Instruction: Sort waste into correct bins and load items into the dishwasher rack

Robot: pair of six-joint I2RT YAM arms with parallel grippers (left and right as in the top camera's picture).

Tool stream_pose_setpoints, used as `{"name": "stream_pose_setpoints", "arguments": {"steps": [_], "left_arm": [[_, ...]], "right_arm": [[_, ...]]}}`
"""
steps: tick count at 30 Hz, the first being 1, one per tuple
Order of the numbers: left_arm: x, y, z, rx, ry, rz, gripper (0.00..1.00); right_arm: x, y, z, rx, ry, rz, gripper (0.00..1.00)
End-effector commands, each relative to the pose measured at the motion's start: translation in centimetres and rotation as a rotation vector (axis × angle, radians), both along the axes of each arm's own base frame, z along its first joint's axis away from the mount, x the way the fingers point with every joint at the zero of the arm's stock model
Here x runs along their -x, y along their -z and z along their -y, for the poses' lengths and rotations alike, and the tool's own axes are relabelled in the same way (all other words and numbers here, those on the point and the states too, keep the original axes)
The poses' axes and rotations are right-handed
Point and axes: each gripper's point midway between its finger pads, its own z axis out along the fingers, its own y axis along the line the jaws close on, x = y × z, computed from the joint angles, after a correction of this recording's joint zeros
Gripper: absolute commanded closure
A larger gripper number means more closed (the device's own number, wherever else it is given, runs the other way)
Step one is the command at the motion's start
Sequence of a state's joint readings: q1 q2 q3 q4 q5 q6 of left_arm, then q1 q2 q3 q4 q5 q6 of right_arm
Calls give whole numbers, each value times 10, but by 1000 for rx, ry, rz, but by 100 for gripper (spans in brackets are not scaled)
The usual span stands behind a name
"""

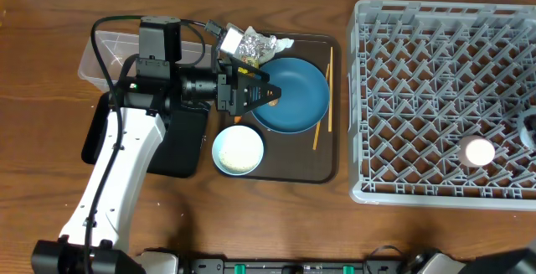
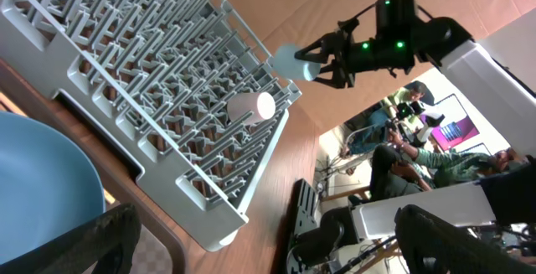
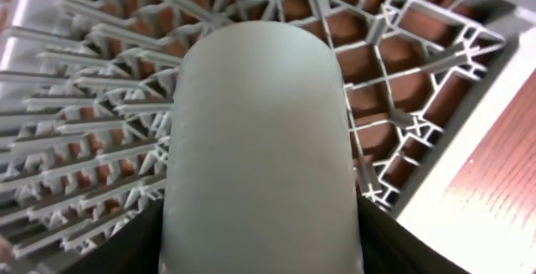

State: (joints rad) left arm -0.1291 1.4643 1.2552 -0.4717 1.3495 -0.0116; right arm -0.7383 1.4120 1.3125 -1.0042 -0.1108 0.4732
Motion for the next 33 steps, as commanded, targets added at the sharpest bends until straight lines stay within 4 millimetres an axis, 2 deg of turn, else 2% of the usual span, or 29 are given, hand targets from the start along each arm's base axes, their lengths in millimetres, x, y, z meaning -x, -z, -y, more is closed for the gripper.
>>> {"name": "stream_pose_setpoints", "arguments": {"steps": [1,6,10,11,13,14,17,19,21,25,27,28,29,33], "left_arm": [[0,-1,0,-4,-4,-3,2],[2,1,0,-6,-4,-20,2],[3,3,-1,-11,-6,-38,2],[3,3,-1,-11,-6,-38,2],[3,3,-1,-11,-6,-36,2],[3,3,-1,-11,-6,-37,2],[3,3,-1,-12,-6,-43,2],[4,3,-1,-12,-6,-44,2],[3,3,-1,-12,-6,-44,2],[-4,14,-4,-67,-58,-51,2],[-12,32,-10,-165,-138,-78,2],[-16,48,-16,-258,-203,-100,2],[-19,60,-21,-331,-249,-113,2],[-21,114,-51,-741,-434,-121,2]], "right_arm": [[6,11,15,-14,61,-37,44],[11,41,24,-64,85,-130,44],[13,56,25,-100,89,-166,41],[13,59,24,-107,90,-174,30],[12,60,23,-119,90,-172,1],[10,58,21,-128,82,-156,1],[-4,42,9,-162,5,-62,1],[-19,22,-6,-185,-78,42,1],[-33,-5,-27,-182,-200,164,1],[-48,-58,-70,-102,-410,333,1],[-49,-82,-97,-20,-528,384,1],[-50,-94,-113,22,-597,410,1],[-50,-100,-122,41,-633,423,1],[-52,-125,-178,97,-820,498,1]]}}
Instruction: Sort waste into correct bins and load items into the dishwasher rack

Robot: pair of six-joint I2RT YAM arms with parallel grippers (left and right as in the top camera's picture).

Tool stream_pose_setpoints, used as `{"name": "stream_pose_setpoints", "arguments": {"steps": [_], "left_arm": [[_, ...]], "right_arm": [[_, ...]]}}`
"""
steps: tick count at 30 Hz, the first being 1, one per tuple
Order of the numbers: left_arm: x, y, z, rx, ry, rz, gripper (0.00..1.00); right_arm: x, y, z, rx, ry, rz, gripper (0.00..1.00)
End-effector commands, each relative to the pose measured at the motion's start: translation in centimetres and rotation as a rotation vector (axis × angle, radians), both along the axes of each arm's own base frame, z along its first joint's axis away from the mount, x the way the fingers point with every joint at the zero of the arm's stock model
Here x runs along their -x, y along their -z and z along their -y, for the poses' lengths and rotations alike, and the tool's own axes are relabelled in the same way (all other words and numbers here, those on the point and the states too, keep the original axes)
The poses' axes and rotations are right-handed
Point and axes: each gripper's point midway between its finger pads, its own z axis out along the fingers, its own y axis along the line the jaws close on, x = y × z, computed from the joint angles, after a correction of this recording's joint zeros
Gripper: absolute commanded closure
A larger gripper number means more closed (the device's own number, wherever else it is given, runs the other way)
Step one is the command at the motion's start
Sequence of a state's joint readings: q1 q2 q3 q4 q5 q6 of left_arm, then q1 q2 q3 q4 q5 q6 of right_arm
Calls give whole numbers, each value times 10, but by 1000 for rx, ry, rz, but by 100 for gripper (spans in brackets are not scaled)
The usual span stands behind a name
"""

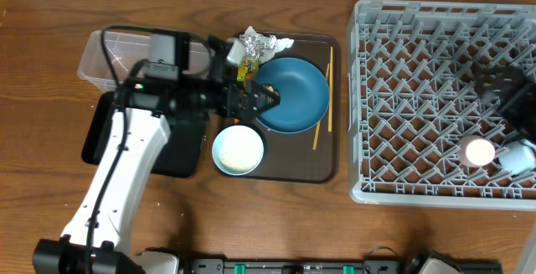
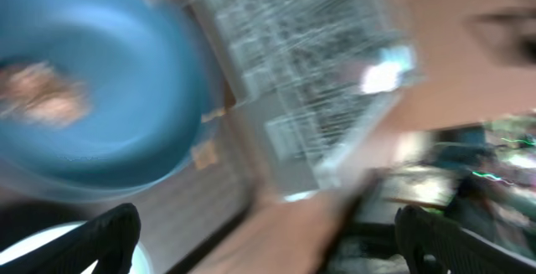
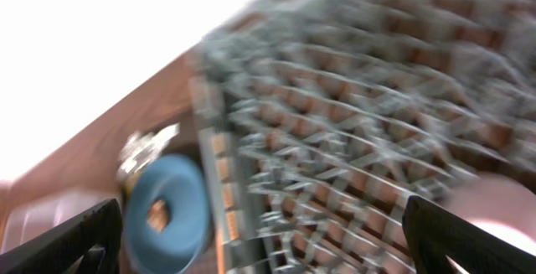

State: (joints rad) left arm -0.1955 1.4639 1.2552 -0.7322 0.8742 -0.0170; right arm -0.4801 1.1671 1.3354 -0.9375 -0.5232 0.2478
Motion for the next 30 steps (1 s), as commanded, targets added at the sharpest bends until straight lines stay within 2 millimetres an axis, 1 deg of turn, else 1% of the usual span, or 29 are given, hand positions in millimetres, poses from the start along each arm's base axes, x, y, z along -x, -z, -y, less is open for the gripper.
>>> {"name": "stream_pose_setpoints", "arguments": {"steps": [1,4,5,7,9,11,12,13,16,18,21,22,26,30], "left_arm": [[-15,41,-40,-439,-165,67,2],[-4,57,-54,-635,-198,57,1],[1,63,-57,-677,-213,36,1],[8,71,-58,-699,-220,-3,5],[16,82,-59,-706,-239,-56,13],[23,96,-61,-720,-235,-99,26],[26,101,-61,-723,-224,-116,30],[30,107,-58,-717,-209,-136,33],[41,122,-48,-720,-149,-174,33],[48,132,-41,-742,-90,-175,42],[54,142,-30,-769,-26,-169,59],[55,146,-26,-781,3,-157,62],[56,164,-21,-854,47,-146,66],[60,184,-19,-893,83,-184,66]], "right_arm": [[-4,-17,-41,59,-170,75,1],[-13,-21,-60,87,-229,102,1],[-17,-21,-64,100,-240,108,1],[-23,-20,-68,111,-251,110,1],[-28,-17,-70,103,-257,104,1],[-31,-11,-69,84,-249,83,1],[-33,-8,-69,81,-249,75,1],[-34,-5,-69,78,-250,66,1],[-39,2,-68,69,-250,43,1],[-41,7,-67,56,-244,28,1],[-45,13,-66,31,-230,6,1],[-46,15,-66,24,-226,-1,1],[-49,21,-65,13,-222,-21,1],[-50,24,-66,10,-225,-31,1]]}}
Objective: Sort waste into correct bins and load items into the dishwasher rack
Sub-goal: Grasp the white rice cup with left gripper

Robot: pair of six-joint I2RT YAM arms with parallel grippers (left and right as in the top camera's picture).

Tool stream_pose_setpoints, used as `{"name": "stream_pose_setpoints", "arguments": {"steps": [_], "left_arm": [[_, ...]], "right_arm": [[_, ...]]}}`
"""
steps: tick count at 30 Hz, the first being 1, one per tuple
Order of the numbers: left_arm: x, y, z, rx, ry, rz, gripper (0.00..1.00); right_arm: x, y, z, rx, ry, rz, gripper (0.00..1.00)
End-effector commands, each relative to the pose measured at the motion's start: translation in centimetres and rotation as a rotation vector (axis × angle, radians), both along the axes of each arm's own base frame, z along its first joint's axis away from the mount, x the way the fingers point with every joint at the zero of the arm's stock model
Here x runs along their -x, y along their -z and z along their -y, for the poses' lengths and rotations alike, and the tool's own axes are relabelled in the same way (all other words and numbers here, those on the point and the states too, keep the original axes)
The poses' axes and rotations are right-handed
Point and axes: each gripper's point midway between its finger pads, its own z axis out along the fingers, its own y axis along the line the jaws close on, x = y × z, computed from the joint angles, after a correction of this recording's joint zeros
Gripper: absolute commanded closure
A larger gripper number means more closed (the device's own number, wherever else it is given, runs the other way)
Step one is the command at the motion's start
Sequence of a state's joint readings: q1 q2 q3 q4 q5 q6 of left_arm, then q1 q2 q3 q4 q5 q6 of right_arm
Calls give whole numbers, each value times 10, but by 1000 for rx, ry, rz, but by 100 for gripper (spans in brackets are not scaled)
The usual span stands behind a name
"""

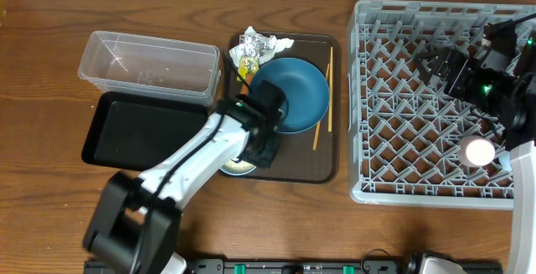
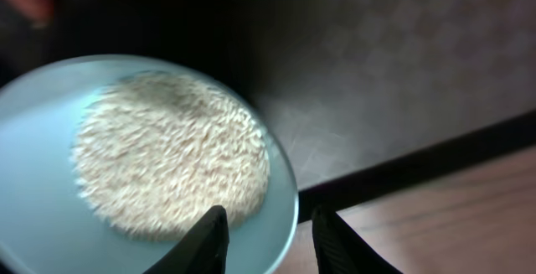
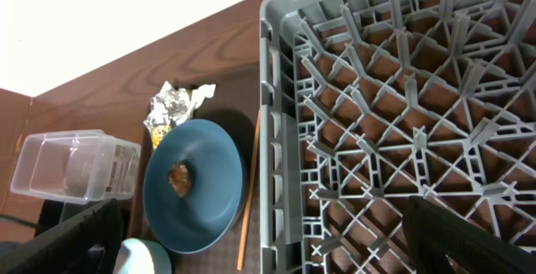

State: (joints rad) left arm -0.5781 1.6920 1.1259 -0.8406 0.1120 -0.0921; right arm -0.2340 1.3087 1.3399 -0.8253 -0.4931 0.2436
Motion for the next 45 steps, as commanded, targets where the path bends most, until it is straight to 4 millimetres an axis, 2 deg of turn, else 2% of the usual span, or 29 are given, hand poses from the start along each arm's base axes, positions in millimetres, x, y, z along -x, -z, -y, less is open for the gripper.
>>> {"name": "stream_pose_setpoints", "arguments": {"steps": [1,9,11,13,15,22,23,25,27,32,34,35,36,40,43,45], "left_arm": [[4,16,-8,-65,31,-32,66],[5,22,-6,-72,120,-38,67],[6,24,-5,-75,146,-41,73],[7,27,-4,-80,184,-48,87],[10,31,-3,-88,218,-59,93],[5,40,-10,-160,234,-42,92],[5,41,-10,-160,234,-41,90],[5,41,-10,-160,241,-41,78],[5,41,-10,-160,252,-41,73],[5,41,-10,-160,256,-42,71],[5,41,-10,-159,260,-41,74],[4,42,-9,-158,269,-39,80],[4,42,-9,-155,271,-38,94],[4,37,-7,-142,269,-32,94],[1,21,-5,-124,249,2,94],[-4,4,-3,-99,236,47,94]], "right_arm": [[-1,-2,-3,-4,2,-1,1],[-2,-2,-3,-15,10,-2,1],[-2,-2,-3,-17,12,-3,1],[-2,-2,-3,-17,12,-3,1],[-2,-2,-3,-17,12,-3,1],[-2,-1,-3,-23,17,-9,2],[-2,-1,-3,-22,17,-9,2],[-2,-1,-3,-23,17,-9,2],[-2,-1,-3,-23,17,-9,2],[-2,-1,-3,-23,17,-9,2],[-2,-1,-3,-23,17,-9,2],[-2,-1,-3,-23,17,-9,2],[-2,-1,-3,-23,17,-10,2],[-2,-1,-3,-22,17,-9,2],[-2,-1,-3,-22,17,-9,2],[-2,-1,-3,-22,17,-9,2]]}}
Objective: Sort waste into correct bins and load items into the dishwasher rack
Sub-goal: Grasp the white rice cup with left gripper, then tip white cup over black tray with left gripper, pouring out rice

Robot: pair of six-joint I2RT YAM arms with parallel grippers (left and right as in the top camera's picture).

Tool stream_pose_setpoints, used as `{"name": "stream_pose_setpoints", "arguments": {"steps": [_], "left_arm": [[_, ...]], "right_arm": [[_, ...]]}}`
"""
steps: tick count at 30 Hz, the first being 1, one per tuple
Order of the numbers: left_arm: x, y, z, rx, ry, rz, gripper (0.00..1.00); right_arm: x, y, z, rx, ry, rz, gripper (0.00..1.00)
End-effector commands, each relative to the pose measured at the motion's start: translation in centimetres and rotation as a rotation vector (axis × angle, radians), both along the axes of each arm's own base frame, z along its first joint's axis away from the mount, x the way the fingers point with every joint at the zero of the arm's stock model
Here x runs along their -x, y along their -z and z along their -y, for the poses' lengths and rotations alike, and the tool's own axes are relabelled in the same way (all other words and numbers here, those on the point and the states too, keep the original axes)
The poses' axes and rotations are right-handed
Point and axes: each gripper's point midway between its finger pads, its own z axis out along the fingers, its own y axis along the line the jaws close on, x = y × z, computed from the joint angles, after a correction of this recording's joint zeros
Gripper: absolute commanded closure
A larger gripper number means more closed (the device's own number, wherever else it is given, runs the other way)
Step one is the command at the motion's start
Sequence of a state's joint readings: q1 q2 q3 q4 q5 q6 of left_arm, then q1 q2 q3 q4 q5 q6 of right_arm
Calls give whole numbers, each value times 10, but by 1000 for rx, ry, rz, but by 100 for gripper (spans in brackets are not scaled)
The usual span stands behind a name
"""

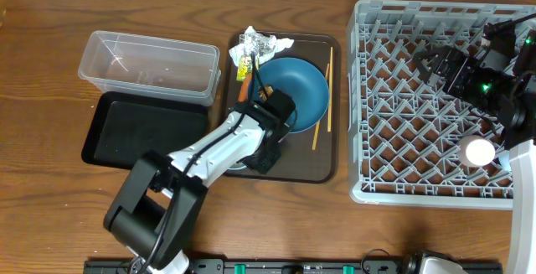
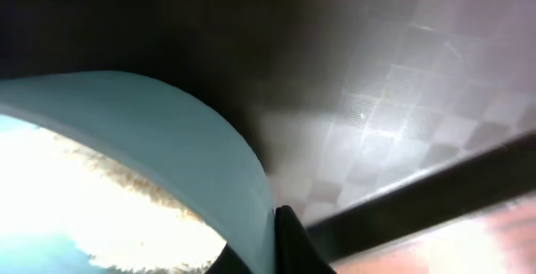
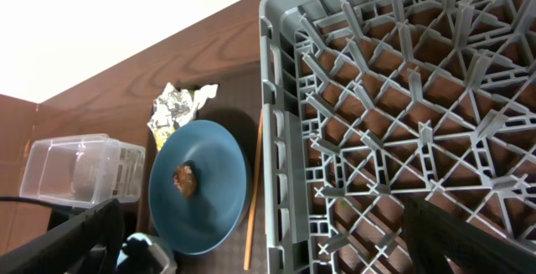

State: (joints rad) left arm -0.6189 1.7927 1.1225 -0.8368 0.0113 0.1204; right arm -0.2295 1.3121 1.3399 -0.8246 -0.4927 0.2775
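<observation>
A pale blue bowl of rice sits on the brown tray. My left gripper is low over it and hides most of it from overhead. The wrist view shows the bowl's rim pinched between its fingertips. The blue plate holds a food scrap, with crumpled foil behind it and a chopstick beside it. My right gripper hovers open over the grey dishwasher rack. A white cup lies in the rack.
A clear plastic bin and a flat black tray stand left of the brown tray. The rack fills the table's right side, and my right arm reaches over its right edge.
My left gripper was open just above the rice bowl. It has come down onto the bowl's edge and shut on the rim. The right gripper has barely moved.
At first my right gripper held a pale cup over the rack's right end and my left gripper hovered by the blue plate. A second cup then lay beside the white one, the right gripper away from it. The left gripper came over the rice bowl and now grips its rim.
</observation>
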Motion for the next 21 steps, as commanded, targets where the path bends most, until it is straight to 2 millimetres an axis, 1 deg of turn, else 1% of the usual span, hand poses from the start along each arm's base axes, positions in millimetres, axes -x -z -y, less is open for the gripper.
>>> {"name": "stream_pose_setpoints", "arguments": {"steps": [1,4,6,11,14,18,21], "left_arm": [[-10,-35,6,70,-16,88,94],[-18,-63,5,126,-53,166,94],[-23,-82,-2,162,-98,218,94],[-35,-114,-28,238,-258,297,94],[-41,-129,-37,369,-343,283,94],[-55,-147,-53,602,-467,236,94],[-64,-160,-65,764,-517,218,94]], "right_arm": [[-1,-2,-2,2,0,5,2],[-2,-3,-2,2,0,6,2],[-2,-3,-2,2,0,6,2],[-1,-2,-2,2,0,5,1],[-1,-2,-2,2,0,5,1],[-1,-2,-2,1,0,0,1],[0,-1,-2,0,0,-4,1]]}}
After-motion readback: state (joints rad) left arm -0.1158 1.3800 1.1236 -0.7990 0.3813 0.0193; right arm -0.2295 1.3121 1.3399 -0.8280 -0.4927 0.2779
